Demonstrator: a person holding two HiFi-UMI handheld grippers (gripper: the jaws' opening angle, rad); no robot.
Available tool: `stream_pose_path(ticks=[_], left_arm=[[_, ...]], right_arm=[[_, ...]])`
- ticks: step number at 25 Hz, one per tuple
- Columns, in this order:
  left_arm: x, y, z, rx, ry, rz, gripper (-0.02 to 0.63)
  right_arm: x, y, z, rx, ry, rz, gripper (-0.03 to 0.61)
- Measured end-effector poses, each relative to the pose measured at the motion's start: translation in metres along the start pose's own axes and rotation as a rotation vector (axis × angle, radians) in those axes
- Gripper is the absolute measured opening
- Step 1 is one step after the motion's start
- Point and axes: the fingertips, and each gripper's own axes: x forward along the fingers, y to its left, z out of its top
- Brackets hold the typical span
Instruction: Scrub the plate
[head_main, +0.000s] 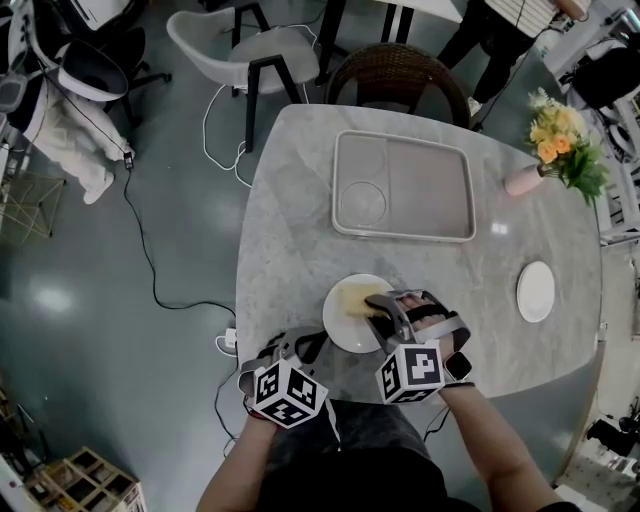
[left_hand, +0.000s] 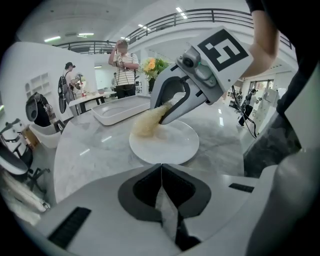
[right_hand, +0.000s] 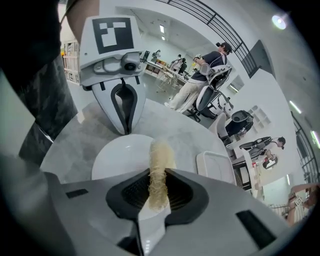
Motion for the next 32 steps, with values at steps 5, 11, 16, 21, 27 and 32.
stream_pose_path(ticks=[5, 11, 16, 21, 27, 32], left_arm=[[0.0, -0.001, 0.0, 0.002, -0.002, -0.003, 0.014], [0.001, -0.002, 0.0, 0.001, -0.004, -0.008, 0.014], [0.003, -0.002, 0.002, 0.007, -0.001, -0.012, 0.014], [0.003, -0.002, 0.0, 0.013, 0.004, -0.02, 0.014], [0.003, -0.003, -0.001, 0.02, 0.011, -0.018, 0.014], [0.0, -0.002, -0.001, 0.021, 0.012, -0.015, 0.014]], right_arm=[[-0.011, 0.013, -0.014, 0.03, 0.032, 0.01, 0.081], [-0.026, 0.036, -0.021, 0.08, 0.043, 0.049, 0.08], [-0.036, 0.057, -0.009, 0.125, 0.007, 0.118, 0.08], [-0.034, 0.067, 0.021, 0.304, -0.107, 0.218, 0.08], [-0.021, 0.049, 0.044, 0.31, -0.164, 0.243, 0.08], [-0.003, 0.023, 0.057, 0.152, -0.135, 0.182, 0.08]])
